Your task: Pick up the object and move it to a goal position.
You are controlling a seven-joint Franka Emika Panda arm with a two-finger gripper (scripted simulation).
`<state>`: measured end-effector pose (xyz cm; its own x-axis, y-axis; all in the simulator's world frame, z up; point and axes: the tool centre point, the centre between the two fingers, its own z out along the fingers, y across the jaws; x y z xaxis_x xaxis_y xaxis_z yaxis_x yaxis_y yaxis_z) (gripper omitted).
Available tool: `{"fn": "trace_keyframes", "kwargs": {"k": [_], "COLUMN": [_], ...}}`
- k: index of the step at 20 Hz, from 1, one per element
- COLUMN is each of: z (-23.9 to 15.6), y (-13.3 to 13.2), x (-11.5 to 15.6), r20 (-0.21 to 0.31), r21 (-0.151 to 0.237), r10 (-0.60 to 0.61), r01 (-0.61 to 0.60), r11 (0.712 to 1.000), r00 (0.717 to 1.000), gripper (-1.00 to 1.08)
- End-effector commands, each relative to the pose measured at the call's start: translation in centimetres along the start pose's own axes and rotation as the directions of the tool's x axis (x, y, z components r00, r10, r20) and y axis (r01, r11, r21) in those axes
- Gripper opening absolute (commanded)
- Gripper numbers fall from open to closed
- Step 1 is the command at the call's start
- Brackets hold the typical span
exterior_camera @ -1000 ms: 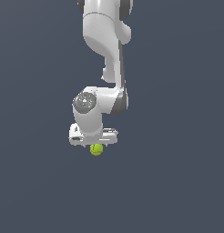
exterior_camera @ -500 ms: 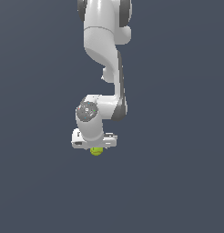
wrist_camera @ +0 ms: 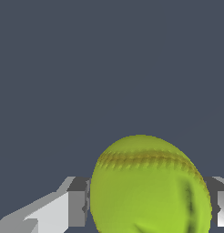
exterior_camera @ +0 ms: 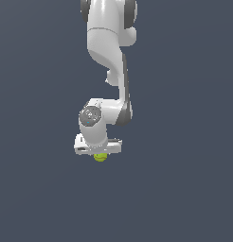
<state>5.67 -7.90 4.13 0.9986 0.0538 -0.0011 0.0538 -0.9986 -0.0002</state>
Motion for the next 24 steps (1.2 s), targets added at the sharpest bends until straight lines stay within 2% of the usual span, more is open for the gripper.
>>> {"fn": "trace_keyframes", "kwargs": {"k": [1, 7, 13, 18, 24], "z": [0.0, -0.6, -3.0, -6.5, -12.7], "y": [0.0, -0.1, -0.5, -1.1, -2.2], "x": [0.0, -0.1, -0.6, -1.4, -2.7], "r20": [-0.001, 0.0, 0.0, 0.0, 0.0], "r21": [0.0, 0.0, 0.0, 0.0, 0.0], "r10": [0.0, 0.0, 0.0, 0.0, 0.0], "r01": [0.0, 0.0, 0.0, 0.0, 0.0], "r11": [1.0, 1.0, 1.0, 1.0, 1.0], "r00": [1.0, 1.0, 1.0, 1.0, 1.0], "gripper": [-1.0, -1.0, -1.0, -1.0, -1.0]}}
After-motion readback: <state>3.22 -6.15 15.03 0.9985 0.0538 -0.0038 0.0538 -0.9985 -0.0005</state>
